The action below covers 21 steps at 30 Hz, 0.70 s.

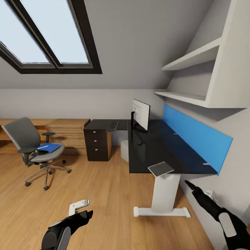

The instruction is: In the bedroom, organize the workspace by keeping the computer under the desk, ensuring the monitor is on the desk, placing the keyboard on the desk next to the monitor, placing the mouse on the desk next to the keyboard, moving the folder from the swivel chair onto the desk next to the mouse, stacking the notebook on top of the folder with the pen on top of the notebook, and positioning the swivel chair next to the desk.

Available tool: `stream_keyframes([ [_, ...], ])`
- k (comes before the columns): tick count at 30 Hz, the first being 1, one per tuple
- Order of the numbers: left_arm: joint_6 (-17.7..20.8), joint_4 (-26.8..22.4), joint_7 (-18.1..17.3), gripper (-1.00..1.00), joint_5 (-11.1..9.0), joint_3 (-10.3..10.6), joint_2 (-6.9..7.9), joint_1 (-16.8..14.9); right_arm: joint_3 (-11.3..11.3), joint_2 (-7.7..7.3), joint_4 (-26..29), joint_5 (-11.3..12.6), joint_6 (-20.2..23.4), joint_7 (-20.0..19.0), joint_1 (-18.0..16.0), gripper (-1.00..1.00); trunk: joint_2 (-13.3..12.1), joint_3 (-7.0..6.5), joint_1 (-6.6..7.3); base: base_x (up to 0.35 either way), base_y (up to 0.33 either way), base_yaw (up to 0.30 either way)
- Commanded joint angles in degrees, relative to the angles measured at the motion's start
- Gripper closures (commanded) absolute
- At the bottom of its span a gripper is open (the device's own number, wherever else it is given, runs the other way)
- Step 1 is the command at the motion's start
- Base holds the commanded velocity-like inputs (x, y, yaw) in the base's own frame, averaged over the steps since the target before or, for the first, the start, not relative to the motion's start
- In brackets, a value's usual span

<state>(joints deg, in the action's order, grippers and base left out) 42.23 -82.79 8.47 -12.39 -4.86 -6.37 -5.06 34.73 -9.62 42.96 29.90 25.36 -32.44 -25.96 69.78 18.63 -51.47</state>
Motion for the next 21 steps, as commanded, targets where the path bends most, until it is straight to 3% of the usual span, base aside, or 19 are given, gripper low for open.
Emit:
stream_keyframes([
  [1,0.25,-0.07,0.41,-1.00,-0.61,-0.04,-0.04,-0.04,0.34,0.02,0.13,0.41,0.43,-0.27,-0.06,-1.00,0.46,0.26,-0.23,0.000,0.000,0.000],
  [11,0.31,-0.09,0.32,-1.00,-0.61,0.01,-0.03,-0.04,1.20,0.97,-0.15,-0.30,0.45,-9.04,0.07,-1.00,4.47,2.05,-2.43,0.000,0.000,0.000],
  [21,0.31,-0.32,0.32,-1.00,-0.61,-0.05,-0.01,-0.04,1.14,1.49,-0.78,-0.45,0.02,-9.68,0.11,-1.00,8.48,3.85,-4.62,0.000,0.000,0.000],
])
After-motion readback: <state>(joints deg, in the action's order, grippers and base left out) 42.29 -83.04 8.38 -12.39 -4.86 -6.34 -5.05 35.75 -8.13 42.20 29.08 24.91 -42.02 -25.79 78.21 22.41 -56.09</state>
